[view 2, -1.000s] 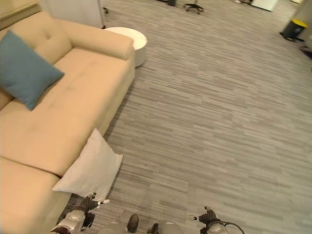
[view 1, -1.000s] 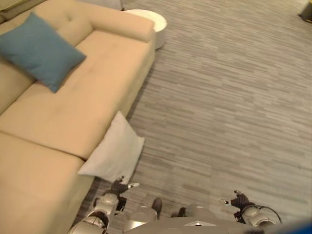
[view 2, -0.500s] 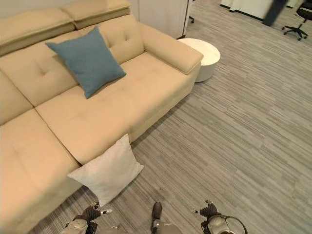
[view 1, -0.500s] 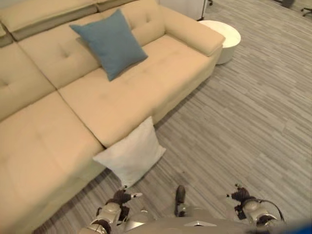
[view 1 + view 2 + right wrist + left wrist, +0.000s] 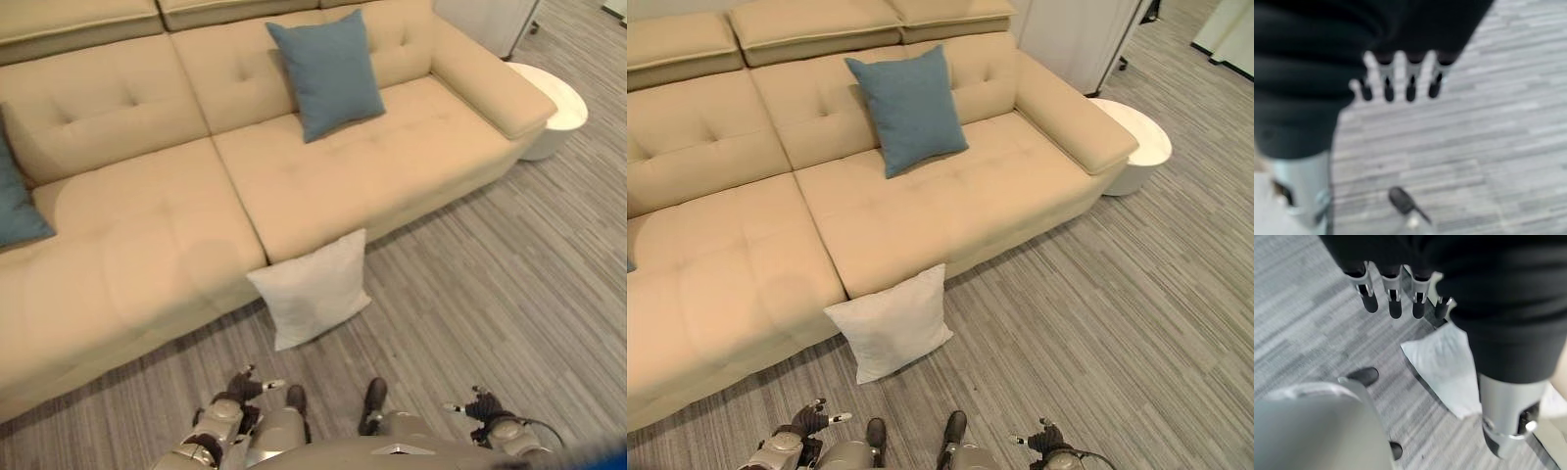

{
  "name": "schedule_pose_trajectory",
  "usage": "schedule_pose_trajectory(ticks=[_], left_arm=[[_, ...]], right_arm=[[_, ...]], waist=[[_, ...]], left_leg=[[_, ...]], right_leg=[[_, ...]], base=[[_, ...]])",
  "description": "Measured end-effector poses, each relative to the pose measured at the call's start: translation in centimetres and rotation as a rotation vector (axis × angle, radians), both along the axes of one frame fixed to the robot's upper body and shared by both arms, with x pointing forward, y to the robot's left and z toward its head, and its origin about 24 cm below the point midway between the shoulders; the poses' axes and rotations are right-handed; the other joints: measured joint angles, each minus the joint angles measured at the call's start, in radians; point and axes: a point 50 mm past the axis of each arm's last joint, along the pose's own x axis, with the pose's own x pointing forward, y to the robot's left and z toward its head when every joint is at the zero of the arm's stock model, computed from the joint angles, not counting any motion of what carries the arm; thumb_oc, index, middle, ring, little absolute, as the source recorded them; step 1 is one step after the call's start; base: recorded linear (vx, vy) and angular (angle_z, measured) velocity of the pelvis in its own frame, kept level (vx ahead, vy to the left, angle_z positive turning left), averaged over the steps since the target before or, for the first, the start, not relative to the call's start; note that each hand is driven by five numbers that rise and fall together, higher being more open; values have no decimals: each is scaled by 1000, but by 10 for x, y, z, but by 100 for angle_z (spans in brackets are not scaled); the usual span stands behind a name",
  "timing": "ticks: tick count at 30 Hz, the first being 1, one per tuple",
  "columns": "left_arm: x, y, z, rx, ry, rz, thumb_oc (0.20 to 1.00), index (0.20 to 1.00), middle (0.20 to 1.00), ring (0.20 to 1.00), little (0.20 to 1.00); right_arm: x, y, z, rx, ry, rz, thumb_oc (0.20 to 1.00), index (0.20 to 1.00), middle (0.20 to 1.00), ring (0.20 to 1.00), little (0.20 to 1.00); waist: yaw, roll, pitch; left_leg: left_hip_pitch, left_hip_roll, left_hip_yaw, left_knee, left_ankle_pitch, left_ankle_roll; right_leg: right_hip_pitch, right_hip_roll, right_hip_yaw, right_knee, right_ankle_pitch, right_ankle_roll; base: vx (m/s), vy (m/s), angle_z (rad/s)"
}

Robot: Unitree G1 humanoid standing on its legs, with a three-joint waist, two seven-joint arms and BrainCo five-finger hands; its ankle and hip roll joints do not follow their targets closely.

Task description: Pick up all the scattered cushions and arrange them neatly on the sofa.

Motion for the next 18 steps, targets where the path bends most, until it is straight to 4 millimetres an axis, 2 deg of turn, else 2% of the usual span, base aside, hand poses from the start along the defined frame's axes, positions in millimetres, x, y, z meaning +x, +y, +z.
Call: schedule_pose_trajectory(ticks=[2,4,5,6,7,9,11,12,14,15,18], left_arm=[[-4,10,1,25,11,6,1000,1000,1000,1000,1000],[-2,12,2,30,7,4,1000,1000,1000,1000,1000],[4,12,4,31,-10,1,1000,1000,1000,1000,1000],[8,13,6,34,-27,-3,1000,1000,1000,1000,1000],[6,14,6,37,-16,1,1000,1000,1000,1000,1000],[5,14,5,38,-9,3,1000,1000,1000,1000,1000],[-5,12,1,30,15,9,1000,1000,1000,1000,1000],[-10,12,0,28,27,13,1000,1000,1000,1000,1000],[-13,10,-2,21,34,15,1000,1000,1000,1000,1000],[-15,10,-2,20,36,22,1000,1000,1000,1000,1000],[-14,12,-2,16,34,54,1000,1000,1000,1000,1000]], right_arm=[[5,3,1,6,-13,14,1000,1000,1000,1000,1000],[15,3,4,7,-39,22,1000,1000,1000,1000,1000],[16,5,4,14,-41,31,1000,1000,1000,1000,1000],[14,9,3,22,-34,40,1000,1000,1000,1000,1000],[15,10,3,22,-36,48,1000,1000,1000,1000,1000],[17,10,3,24,-45,49,1000,1000,1000,1000,1000],[16,12,3,28,-44,50,1000,1000,1000,1000,1000],[16,13,2,30,-42,48,1000,1000,1000,1000,1000],[17,13,3,30,-45,50,1000,1000,1000,1000,1000],[23,13,5,31,-61,50,1000,1000,1000,1000,1000],[27,12,6,29,-70,47,1000,1000,1000,1000,1000]], waist=[[11,-11,-15],[4,12,-2],[-9,30,0],[0,13,-14],[-8,11,-14],[-34,8,-9],[-31,-7,-18],[-30,-9,-22],[-26,10,-20],[-16,30,-18],[-14,38,-19]], left_leg=[[2,-22,-6,-2,0,16],[19,-20,-44,-7,-1,24],[67,-15,-91,-46,10,31],[86,-34,-126,-65,0,34],[92,-36,-148,-71,-2,39],[109,-41,-187,-79,6,28],[140,-54,-205,-91,-5,12],[148,-53,-216,-84,-20,0],[144,-35,-229,-65,-35,-18],[141,-6,-232,-60,-43,-32],[146,21,-272,-22,-58,-56]], right_leg=[[-18,-23,11,44,-13,17],[-45,-33,23,157,-21,24],[-81,-4,145,274,-100,68],[-120,30,226,292,-118,73],[-126,71,296,254,-124,71],[-138,98,304,174,-109,61],[-138,89,287,105,-39,40],[-123,88,270,82,1,3],[-89,114,259,30,28,-39],[-64,135,248,-16,37,-50],[17,161,219,-113,53,-67]], base=[[93,145,12],[160,88,55],[226,23,99],[222,-17,95],[165,-60,74],[109,-90,80],[85,-96,42],[78,-75,18],[115,-110,4],[149,-162,6],[101,-155,25]])
